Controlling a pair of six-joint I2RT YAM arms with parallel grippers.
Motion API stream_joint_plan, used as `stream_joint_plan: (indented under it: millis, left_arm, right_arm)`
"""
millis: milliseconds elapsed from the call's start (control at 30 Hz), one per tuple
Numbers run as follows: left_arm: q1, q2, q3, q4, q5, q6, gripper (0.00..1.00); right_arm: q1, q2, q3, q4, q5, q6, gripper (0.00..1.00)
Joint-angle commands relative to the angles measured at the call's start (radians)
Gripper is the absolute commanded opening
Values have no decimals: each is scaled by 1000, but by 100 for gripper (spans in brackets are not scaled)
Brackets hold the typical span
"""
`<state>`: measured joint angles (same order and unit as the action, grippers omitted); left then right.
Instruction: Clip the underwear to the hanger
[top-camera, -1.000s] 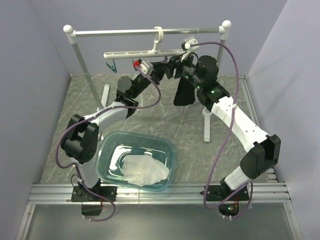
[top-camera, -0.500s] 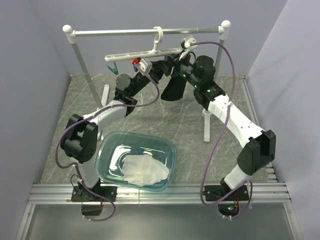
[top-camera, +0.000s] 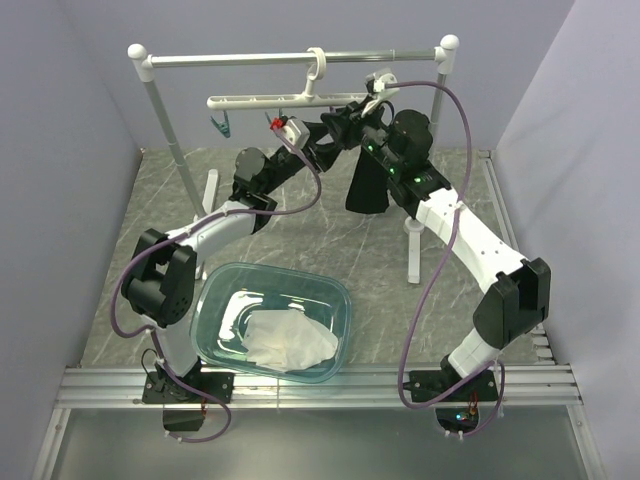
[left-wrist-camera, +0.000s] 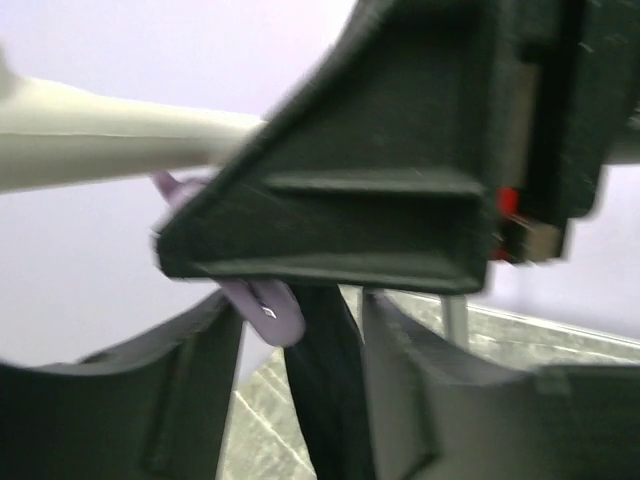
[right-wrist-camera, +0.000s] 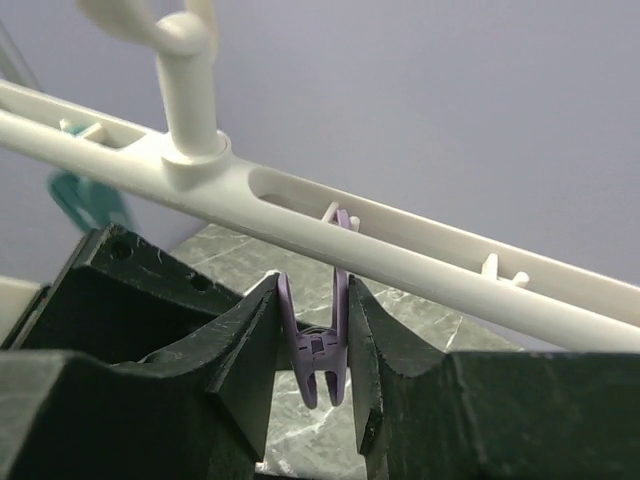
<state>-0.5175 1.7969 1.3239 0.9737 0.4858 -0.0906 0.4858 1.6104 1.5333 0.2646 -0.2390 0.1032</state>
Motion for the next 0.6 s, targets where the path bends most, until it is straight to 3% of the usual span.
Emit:
stream_joint_plan:
  millis: [0, 367, 567]
  left_arm:
    - [-21, -37, -11, 10, 45, -15, 57]
    - [-19, -48, -5, 40, -55, -29, 57]
    - [-19, -50, 21, 34, -133, -46, 50]
  right_arm:
    - [-16, 11, 67, 61, 9, 42, 0]
    - [-35, 5, 67, 59, -82, 147, 0]
    - [-39, -6, 39, 61, -115, 200, 0]
